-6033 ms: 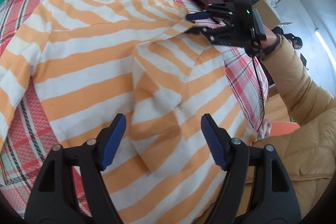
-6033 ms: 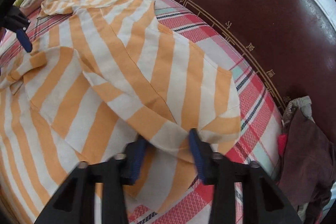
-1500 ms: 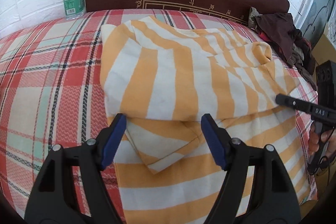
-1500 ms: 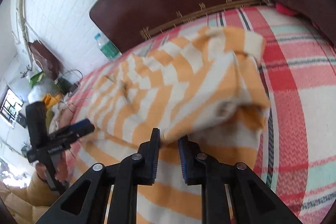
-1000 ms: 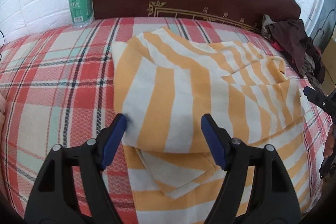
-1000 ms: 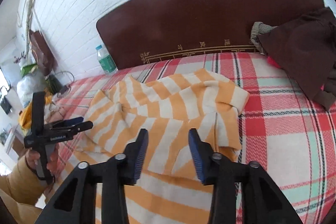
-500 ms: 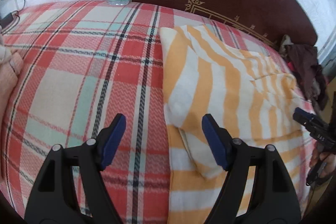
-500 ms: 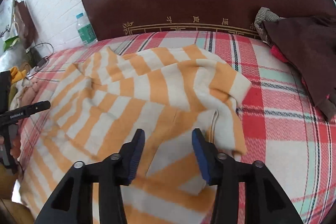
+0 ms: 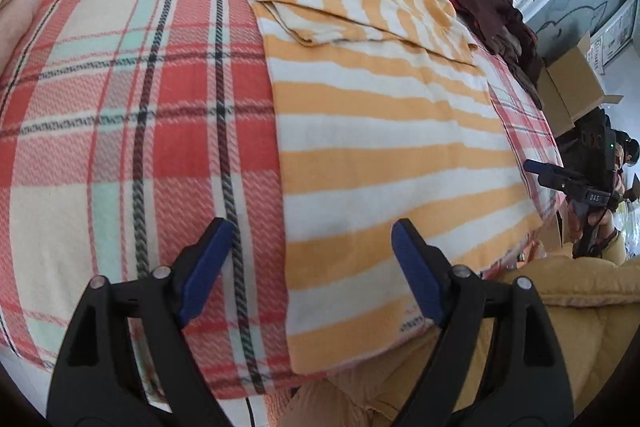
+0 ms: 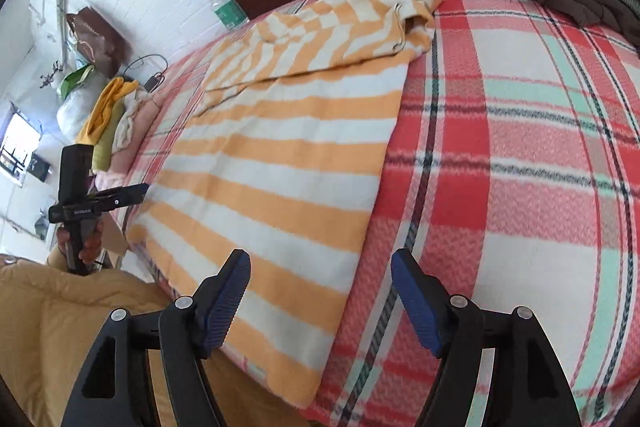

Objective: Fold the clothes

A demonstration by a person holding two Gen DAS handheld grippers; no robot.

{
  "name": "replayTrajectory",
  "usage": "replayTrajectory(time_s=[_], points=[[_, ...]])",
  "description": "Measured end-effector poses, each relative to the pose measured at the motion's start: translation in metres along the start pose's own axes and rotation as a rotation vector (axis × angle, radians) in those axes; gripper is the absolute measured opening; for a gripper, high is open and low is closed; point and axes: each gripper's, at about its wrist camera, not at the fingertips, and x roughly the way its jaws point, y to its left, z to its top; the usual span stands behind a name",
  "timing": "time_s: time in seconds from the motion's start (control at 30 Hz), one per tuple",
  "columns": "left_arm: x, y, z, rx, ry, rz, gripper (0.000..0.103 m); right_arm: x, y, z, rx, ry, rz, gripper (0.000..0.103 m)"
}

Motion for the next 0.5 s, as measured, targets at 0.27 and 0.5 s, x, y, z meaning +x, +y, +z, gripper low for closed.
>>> replayTrajectory(time_s=[0.27,0.5], points=[[0.002,-0.021,-0.025,0.048,0.060,-0.055,0.086,0.005,0.020,-0.031,-0.064,0.049,0.023,0.075],[-0.001,-0.020,-0.021,0.025,0.089,-0.021,0.036,0.008,0.028,-0.039,-0.093,0.040,-0.043,0.038]])
